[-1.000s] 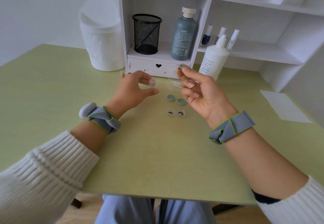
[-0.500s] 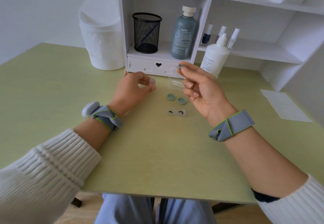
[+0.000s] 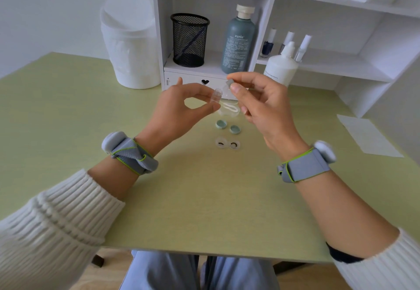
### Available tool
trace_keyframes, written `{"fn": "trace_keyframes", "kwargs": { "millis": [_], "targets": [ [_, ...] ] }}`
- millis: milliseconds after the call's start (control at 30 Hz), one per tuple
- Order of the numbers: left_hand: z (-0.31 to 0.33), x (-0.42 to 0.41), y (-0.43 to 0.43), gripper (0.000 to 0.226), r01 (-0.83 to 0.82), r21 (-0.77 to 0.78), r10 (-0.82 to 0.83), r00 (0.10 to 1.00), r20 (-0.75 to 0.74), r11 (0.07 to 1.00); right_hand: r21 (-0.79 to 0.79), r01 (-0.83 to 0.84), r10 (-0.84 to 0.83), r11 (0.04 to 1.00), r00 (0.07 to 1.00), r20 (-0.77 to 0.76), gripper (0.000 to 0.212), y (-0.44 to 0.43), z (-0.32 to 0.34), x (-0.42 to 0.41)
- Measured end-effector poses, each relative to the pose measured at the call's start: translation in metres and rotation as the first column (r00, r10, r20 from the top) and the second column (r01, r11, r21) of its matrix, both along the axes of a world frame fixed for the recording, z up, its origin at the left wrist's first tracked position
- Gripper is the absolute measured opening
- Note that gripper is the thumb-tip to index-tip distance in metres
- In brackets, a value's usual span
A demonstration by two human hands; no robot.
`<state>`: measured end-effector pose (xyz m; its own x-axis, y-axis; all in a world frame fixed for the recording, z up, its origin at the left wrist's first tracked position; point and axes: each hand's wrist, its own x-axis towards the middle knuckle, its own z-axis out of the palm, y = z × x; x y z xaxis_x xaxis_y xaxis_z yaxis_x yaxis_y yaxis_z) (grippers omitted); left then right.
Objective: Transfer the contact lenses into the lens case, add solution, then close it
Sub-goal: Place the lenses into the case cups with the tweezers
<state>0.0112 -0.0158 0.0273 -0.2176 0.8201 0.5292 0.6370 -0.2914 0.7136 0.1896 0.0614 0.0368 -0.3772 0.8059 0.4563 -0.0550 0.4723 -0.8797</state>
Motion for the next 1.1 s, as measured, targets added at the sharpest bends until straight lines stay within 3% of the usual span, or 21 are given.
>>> {"fn": "trace_keyframes", "kwargs": {
  "millis": [467,1100],
  "targets": [
    [0.0015,0.0032,-0.0029,0.018,0.030,-0.009,-0.031,0.999,-0.024,0.999,0.138,0.084,-0.104,0.987,0.984,0.146,0.017,-0.0040,0.0015,0.0013],
    [0.0022,0.0057,-0.0043,0.018,0.057,-0.040,-0.057,0.998,-0.005,0.998,0.269,0.092,-0.158,0.959,0.959,0.236,0.019,-0.0090,0.0016,0.0007]
  ]
}}
